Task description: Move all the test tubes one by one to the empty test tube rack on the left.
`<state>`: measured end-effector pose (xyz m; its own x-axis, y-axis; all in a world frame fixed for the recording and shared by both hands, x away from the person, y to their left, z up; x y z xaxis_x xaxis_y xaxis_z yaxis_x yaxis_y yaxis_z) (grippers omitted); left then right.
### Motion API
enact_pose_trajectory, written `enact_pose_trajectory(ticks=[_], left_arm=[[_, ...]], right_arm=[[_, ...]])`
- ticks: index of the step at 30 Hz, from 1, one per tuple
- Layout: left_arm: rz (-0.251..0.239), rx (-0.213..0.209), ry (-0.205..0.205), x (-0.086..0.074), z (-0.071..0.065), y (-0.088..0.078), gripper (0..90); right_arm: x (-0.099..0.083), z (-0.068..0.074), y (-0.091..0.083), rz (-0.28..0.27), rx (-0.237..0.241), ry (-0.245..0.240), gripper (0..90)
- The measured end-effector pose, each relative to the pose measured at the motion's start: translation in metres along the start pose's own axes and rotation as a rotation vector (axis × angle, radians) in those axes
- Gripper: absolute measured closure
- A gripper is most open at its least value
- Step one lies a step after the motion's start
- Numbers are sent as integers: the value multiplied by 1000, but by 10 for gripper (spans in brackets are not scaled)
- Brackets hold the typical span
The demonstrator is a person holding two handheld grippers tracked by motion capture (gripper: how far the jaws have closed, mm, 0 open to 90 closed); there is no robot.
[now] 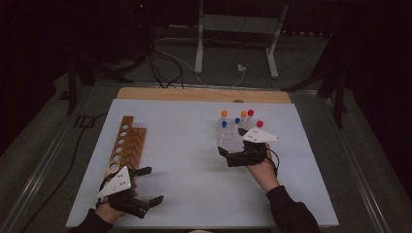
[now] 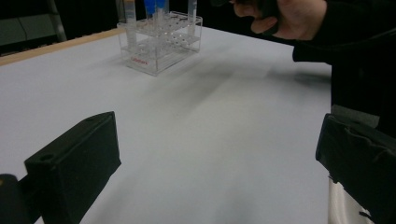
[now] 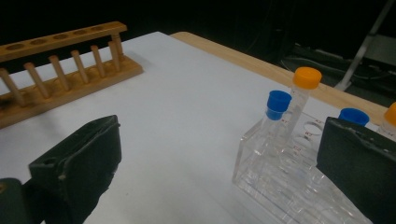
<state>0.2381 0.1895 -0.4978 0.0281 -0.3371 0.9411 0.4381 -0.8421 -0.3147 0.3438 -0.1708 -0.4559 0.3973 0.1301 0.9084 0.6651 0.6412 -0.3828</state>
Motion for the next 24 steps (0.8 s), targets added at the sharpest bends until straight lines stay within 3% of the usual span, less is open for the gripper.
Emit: enact_pose_trajectory(ticks=[12,14,24], left_arm=[[1,-1,2,0,0,0,5],[4,-1,1,0,-1,0,5],[2,-1,3,0,-1,0,6]], right_arm=[[-2,-17,27,60,0,50,81],[-2,-20,30,65,-28,56,163],[-3,-27,41,82,-127,73,350]])
Point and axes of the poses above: each handheld gripper's, and its own axes: y roughly forward along the jaws, x roughly out of its top, z roughly to its left, the point moved 2 cm from there along y, roughly forward along the jaws, and after that the axes turned 11 degrees about y, right-handed, at the moved point
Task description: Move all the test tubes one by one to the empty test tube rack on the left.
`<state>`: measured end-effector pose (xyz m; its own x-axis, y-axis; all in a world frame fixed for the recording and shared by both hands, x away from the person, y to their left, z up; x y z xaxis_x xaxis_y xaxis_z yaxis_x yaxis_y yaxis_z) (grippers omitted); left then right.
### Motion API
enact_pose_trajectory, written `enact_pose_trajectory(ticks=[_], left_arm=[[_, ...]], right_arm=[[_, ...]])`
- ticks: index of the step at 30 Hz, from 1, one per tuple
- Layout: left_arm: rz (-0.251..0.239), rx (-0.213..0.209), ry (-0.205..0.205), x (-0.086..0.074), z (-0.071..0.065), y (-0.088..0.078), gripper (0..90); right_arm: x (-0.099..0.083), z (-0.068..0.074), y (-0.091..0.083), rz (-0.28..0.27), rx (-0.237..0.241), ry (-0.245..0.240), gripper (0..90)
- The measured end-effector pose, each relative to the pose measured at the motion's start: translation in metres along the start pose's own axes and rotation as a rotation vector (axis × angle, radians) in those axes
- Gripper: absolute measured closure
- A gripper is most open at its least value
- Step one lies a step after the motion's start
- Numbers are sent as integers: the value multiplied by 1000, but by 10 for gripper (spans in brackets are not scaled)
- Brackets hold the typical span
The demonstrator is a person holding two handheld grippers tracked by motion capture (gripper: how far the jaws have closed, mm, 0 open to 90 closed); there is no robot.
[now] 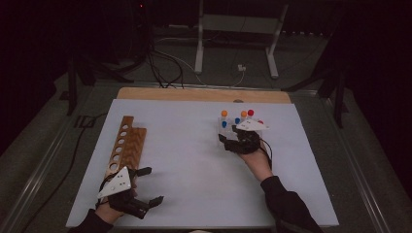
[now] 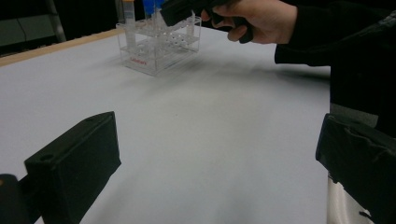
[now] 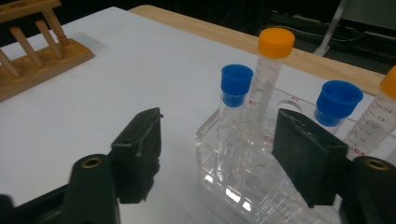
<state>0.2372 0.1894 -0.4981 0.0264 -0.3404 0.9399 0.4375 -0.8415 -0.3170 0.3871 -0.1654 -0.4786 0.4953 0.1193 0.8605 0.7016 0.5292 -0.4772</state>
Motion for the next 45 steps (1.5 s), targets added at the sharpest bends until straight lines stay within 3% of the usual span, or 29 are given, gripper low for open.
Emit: enact_pose_trajectory(ticks=[9,18,24,36,45], left_arm=[[2,1,1,0,0,0,5],[2,0,0,0,0,0,5],[2,0,0,0,0,0,5],[4,-1,0,-1,0,0,5],[6,-2,3,0,0,0,5]], right_arm=[[1,-4,9,18,-40,25,549],[2,-7,16,27,-31,28,683],[1,-7,20,34,-23,40,723],[1,-5,22,29,-26,17,772],[7,-1,14,-8,-27,-1,773]])
Point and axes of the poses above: each handheld gripper's, and its own axes: y roughly forward along the jaws, x roughly out of its top, z roughly to its left, the point moved 2 cm from there along y, roughly forward along the jaws, and after that the axes turned 11 degrees about y, right-handed, at the moved point
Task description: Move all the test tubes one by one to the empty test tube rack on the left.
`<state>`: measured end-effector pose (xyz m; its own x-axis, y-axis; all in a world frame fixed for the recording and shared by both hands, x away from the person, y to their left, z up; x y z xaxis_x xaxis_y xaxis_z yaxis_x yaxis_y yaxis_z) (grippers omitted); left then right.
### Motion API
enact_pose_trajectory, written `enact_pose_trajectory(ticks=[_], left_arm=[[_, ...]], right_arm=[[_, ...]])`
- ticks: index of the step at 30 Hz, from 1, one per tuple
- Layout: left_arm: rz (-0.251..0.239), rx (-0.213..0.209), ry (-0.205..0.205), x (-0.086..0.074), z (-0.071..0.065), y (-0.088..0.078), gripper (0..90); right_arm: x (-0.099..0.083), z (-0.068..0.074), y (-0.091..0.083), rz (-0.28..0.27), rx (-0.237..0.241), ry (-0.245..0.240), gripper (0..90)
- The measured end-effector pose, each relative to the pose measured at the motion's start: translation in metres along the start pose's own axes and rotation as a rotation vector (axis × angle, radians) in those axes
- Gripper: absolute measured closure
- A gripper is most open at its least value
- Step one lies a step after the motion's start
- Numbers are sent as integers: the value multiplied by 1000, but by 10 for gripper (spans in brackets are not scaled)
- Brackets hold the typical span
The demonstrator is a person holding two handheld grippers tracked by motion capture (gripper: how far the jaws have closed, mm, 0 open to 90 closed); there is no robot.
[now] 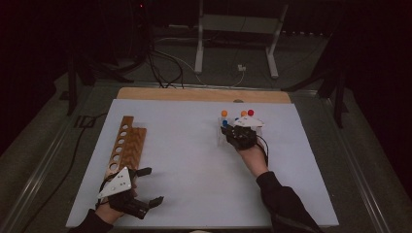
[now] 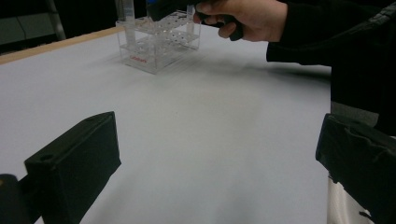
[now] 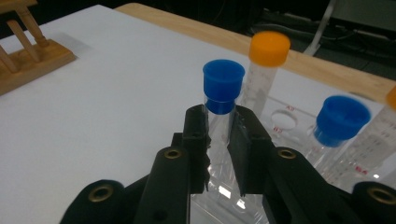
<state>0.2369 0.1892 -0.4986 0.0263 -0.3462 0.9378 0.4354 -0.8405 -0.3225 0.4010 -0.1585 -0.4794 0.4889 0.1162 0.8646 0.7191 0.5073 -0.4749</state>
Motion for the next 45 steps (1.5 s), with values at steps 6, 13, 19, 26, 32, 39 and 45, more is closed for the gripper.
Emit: enact_pose_trajectory(ticks=[6,13,19,26,32,39,45], left_arm=[[0,0,0,0,0,0,5],[1,0,0,0,0,1,5],[-9,-6,-8,2,-1,1,5],[-20,-10,-11,8,-2,2,5],[-19,-26,-20,17,-3,8,5],[-14,-2,-66,31,-2,13,5],[-1,-2,-59,48,-6,21,5]], right_arm=[[10,2,-10,-37,2,-9,774],[22,5,-25,-81,5,-22,774],[29,10,-37,-103,19,-40,774],[30,21,-49,-102,56,-62,774],[22,31,-56,-80,97,-78,774],[1,42,-58,-20,139,-105,773],[-14,50,-60,22,178,-119,774]])
Point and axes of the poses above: each handheld gripper's, and its own axes: y roughly forward along the jaws, x roughly out of its top, z roughly to its left, the point moved 2 cm from there along y, roughly forward along the jaws, and after that the axes turned 11 degrees about y, right-handed, at the moved point
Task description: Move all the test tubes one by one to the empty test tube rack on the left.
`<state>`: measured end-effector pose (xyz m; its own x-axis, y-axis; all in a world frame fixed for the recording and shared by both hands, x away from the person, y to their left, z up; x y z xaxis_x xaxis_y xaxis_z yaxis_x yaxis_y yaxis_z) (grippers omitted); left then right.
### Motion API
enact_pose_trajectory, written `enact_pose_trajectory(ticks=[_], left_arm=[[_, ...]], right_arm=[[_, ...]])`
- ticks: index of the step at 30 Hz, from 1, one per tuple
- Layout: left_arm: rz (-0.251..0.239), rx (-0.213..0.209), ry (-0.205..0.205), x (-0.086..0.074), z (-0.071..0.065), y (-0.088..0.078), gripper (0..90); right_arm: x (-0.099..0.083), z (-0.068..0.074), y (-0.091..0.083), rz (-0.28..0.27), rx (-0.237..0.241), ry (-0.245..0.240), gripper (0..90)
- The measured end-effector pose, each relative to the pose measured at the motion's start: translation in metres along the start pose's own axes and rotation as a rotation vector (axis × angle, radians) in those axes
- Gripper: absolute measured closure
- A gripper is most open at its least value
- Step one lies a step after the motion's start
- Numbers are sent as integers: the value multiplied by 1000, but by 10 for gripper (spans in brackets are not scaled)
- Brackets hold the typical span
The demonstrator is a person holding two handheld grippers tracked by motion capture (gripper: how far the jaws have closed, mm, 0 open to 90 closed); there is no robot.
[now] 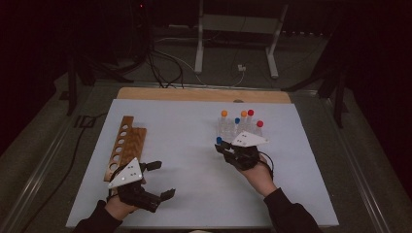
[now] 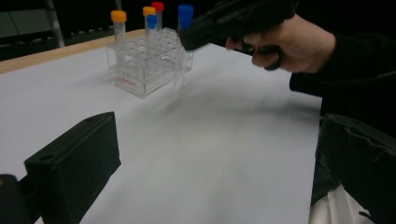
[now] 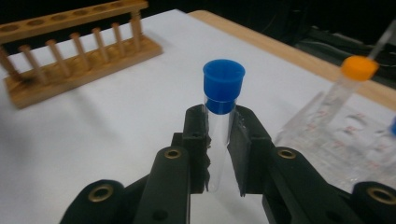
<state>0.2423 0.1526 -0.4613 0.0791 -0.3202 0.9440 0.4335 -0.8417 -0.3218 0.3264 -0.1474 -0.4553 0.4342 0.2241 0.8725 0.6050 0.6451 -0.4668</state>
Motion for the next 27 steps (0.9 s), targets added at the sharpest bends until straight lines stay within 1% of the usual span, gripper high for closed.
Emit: enact_pose_trajectory(ticks=[4,5,6,8,9,12,13,15,18,19,20,21,22,23,24,27], left_arm=[[1,-26,14,12,-3,9,5],[1,-26,14,12,-3,9,5],[-11,-36,15,17,-3,14,5],[-13,-39,12,19,-3,17,5],[-19,-45,16,23,-2,22,5],[-27,-59,13,30,-1,28,6],[-27,-59,13,30,-1,28,6],[-29,-61,16,37,1,34,16],[-37,-68,16,42,2,38,19],[-38,-57,25,46,4,42,20],[-44,-60,23,48,5,44,28],[-43,-51,24,50,7,46,35],[-43,-51,24,50,7,46,35],[-42,-57,27,52,9,50,39],[-39,-51,29,54,9,52,44],[-42,-52,37,57,11,57,63]], right_arm=[[-5,9,-2,17,28,-16,774],[-6,11,-2,20,36,-20,773],[-6,13,-2,23,41,-24,774],[-8,17,-3,30,59,-30,774],[-9,18,-4,31,63,-36,774],[-10,22,-4,34,82,-36,774],[-11,23,-4,34,85,-43,774],[-12,25,-4,36,92,-44,774],[-12,27,-4,32,101,-46,774],[-12,27,-5,31,104,-48,774],[-12,28,-5,29,104,-50,774],[-11,28,-6,25,106,-49,774],[-11,29,-6,25,109,-45,774],[-11,29,-6,24,110,-44,774],[-11,30,-7,22,112,-46,774],[-11,31,-7,23,116,-49,774]])
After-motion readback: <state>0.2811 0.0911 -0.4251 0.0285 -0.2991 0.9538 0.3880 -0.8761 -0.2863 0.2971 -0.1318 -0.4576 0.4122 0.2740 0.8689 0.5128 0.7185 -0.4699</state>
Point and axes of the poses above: each handheld gripper's, and its own axes: y roughly forward along the jaws, x roughly out of its top, z roughly to its left, the point moved 2 cm from there along y, roughly forward along the jaws, and after that the axes turned 11 degrees about y, right-handed, at the moved point
